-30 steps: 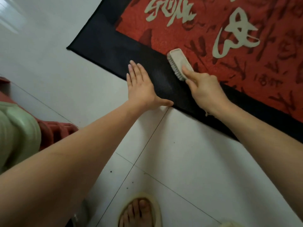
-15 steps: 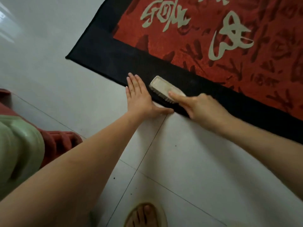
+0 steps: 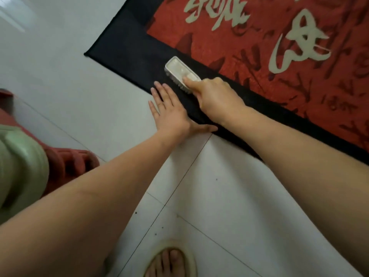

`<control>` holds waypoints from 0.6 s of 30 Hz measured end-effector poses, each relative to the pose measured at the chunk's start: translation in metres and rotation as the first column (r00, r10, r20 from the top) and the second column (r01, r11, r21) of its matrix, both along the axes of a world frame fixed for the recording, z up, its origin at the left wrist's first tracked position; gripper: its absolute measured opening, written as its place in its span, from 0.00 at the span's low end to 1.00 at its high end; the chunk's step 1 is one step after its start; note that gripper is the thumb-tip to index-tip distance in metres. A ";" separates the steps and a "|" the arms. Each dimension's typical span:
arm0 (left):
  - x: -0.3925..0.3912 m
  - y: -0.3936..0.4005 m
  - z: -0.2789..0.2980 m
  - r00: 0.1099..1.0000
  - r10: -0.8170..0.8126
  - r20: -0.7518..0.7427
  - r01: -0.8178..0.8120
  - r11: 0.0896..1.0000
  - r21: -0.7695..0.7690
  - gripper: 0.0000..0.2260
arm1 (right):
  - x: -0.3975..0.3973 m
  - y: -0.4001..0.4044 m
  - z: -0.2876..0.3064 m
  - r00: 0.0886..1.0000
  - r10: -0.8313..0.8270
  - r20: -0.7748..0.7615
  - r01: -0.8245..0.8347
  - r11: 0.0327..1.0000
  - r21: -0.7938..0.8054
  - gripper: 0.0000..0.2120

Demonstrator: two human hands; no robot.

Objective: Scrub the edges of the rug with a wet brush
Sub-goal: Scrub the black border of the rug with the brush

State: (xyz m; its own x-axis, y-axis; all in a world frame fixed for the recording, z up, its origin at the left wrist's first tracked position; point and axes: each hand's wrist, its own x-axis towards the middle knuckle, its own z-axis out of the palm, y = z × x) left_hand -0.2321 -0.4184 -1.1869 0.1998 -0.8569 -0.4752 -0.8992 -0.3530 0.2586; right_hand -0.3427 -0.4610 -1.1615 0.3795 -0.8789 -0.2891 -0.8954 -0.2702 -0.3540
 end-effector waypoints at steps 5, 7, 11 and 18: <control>-0.001 -0.001 0.000 0.999 -0.042 0.000 0.042 0.999 0.030 0.74 | -0.097 0.081 0.025 1.000 0.009 -0.028 -0.004 0.984 0.180 0.24; -0.006 -0.004 0.002 1.000 -0.029 0.011 0.029 0.999 0.046 0.74 | -0.082 0.058 0.016 0.999 0.026 -0.028 -0.022 0.989 0.149 0.23; -0.006 -0.005 0.007 1.000 0.003 0.028 -0.006 0.997 0.076 0.72 | -0.003 0.000 -0.009 0.994 0.054 0.096 -0.059 0.997 0.050 0.22; -0.006 0.002 0.002 1.000 -0.025 -0.005 0.025 0.998 0.050 0.74 | -0.086 0.059 -0.002 0.997 0.014 0.078 -0.025 0.989 0.144 0.23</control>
State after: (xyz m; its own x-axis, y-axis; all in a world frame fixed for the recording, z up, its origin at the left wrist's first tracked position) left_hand -0.2386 -0.4160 -1.1849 0.1764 -0.8368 -0.5184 -0.9067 -0.3431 0.2452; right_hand -0.4285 -0.4023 -1.1639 0.4224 -0.8220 -0.3820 -0.8589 -0.2284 -0.4584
